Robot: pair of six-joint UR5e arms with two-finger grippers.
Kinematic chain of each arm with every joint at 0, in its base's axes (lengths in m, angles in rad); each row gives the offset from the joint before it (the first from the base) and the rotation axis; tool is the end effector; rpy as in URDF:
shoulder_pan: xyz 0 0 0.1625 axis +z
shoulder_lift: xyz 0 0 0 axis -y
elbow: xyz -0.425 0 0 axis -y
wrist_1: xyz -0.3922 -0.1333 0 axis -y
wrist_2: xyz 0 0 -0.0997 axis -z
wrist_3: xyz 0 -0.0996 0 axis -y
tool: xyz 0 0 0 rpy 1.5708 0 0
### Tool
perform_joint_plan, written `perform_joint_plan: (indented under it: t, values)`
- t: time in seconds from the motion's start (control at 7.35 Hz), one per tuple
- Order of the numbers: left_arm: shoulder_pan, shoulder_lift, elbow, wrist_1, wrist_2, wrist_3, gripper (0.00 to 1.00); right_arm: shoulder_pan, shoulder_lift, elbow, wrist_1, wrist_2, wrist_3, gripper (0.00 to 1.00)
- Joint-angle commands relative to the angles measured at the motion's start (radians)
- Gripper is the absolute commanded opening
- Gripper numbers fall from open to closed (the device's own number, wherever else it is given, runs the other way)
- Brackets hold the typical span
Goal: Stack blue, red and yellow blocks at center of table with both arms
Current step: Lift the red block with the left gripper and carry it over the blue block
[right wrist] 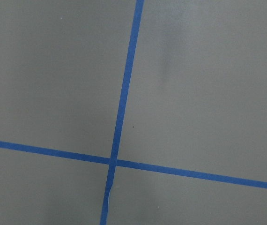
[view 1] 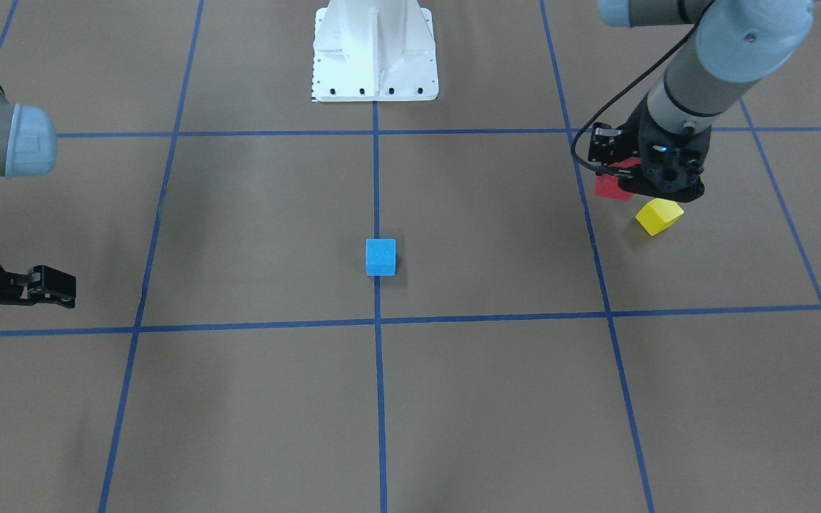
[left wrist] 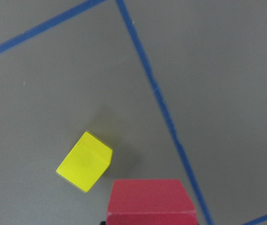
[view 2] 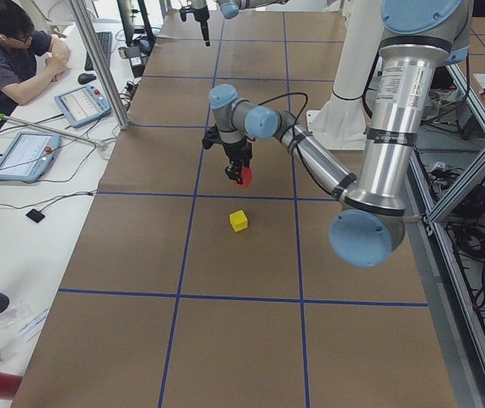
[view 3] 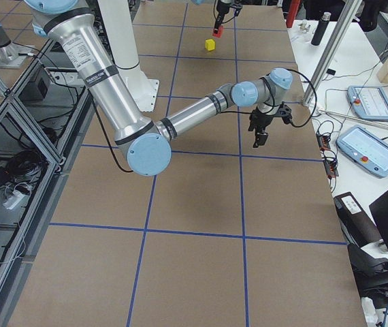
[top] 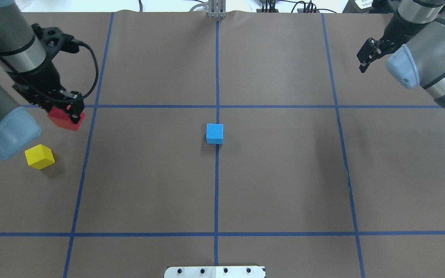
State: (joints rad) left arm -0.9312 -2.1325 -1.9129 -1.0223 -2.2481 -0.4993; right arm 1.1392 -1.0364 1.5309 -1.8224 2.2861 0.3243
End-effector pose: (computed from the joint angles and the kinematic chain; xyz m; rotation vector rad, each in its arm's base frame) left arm 0.2950 -0.5153 0.2521 -0.0738 0.7501 0.2539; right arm -0.2213 -0.6429 0.3911 -0.0467 -0.7482 -0.1891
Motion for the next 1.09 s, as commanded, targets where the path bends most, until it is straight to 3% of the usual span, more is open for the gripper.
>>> perform_joint_plan:
  t: [0.0,0.14,0.41,0.68,0.95]
  values:
    - [0.078,-0.179,0.235,-0.264,-0.004,-0.384,0.0,0.001,-0.002,0.0,0.0,-0.001,0.002,1.0]
    - [0.135,-0.24,0.361,-0.421,-0.002,-0.533,0.0,0.002,-0.002,-0.002,0.0,-0.002,0.004,1.0]
    - [0.195,-0.442,0.587,-0.46,0.007,-0.611,0.0,0.005,-0.002,-0.002,0.0,-0.002,0.004,1.0]
    - [0.267,-0.463,0.607,-0.467,0.018,-0.619,0.0,0.005,-0.008,-0.002,0.0,-0.001,0.002,1.0]
    - [0.296,-0.466,0.684,-0.573,0.074,-0.659,0.0,0.005,-0.013,-0.002,0.0,-0.001,0.002,1.0]
